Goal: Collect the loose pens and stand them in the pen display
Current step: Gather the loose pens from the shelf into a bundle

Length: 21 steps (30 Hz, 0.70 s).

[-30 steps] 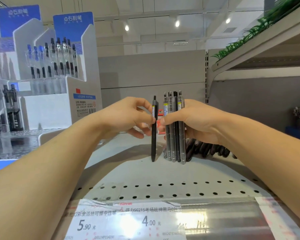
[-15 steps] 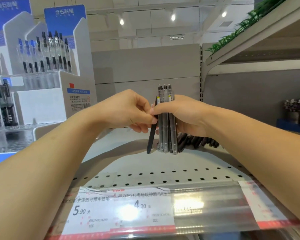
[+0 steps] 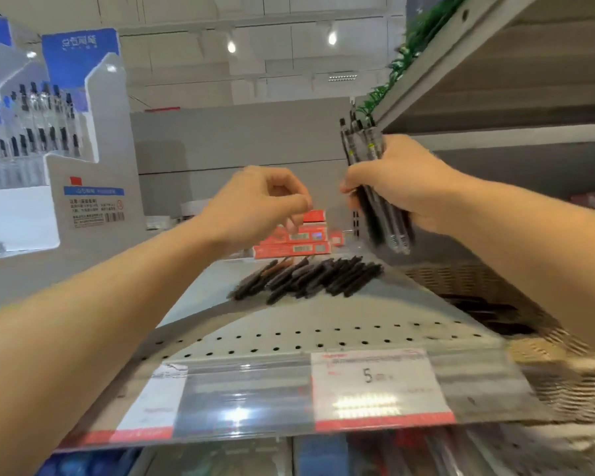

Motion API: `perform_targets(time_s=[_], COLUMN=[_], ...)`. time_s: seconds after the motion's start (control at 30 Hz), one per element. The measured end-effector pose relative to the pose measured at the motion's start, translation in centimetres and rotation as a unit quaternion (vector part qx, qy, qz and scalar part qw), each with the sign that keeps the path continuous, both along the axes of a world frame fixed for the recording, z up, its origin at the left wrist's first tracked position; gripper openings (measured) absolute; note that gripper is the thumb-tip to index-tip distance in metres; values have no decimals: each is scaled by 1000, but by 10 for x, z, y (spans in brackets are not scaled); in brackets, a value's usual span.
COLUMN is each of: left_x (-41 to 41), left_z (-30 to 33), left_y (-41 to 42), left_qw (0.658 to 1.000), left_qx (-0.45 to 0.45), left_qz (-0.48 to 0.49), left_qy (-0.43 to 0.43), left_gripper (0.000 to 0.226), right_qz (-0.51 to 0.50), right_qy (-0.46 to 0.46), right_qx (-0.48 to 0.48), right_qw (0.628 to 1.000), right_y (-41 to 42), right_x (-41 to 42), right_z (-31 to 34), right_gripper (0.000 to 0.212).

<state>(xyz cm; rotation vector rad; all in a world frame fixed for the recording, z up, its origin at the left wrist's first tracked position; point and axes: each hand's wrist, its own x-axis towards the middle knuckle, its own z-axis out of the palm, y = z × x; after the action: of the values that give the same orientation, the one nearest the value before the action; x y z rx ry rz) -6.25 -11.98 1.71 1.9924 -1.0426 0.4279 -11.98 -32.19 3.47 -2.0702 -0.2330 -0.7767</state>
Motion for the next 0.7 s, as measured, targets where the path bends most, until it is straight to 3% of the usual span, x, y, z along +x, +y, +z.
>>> perform_targets(time_s=[0.13,0.2,0.37,0.53,0.6,0.7], left_x=[-1,-5,-16,-24,-26,-23], left_z=[-12,-20,-31,-50,-55,-48], left_y=[-65,-101,-180,-228,-230,-220], left_qw=[982,964,902,794,785,809], left_qx=[189,258,423,591,603,576], left_qz=[9,7,-9,17,14,14], left_qy=[-27,-66,-90,-145,-141,-114], left_gripper=[7,11,26,28,26,28], right_qz=[-146,-170,-118,-44,-31,-11], right_qy=[86,139,240,304,319,341], right_qx=[-169,-223,-351,-455,-478,-505], right_qw=[971,950,897,835,818,793], right_y=[-75,-105,-162,-192,-199,-203], right_x=[-19,-23,-20,-6,1,9], right_z=[-8,-21,-42,-69,-80,-91], right_gripper=[16,14,26,30,35,38])
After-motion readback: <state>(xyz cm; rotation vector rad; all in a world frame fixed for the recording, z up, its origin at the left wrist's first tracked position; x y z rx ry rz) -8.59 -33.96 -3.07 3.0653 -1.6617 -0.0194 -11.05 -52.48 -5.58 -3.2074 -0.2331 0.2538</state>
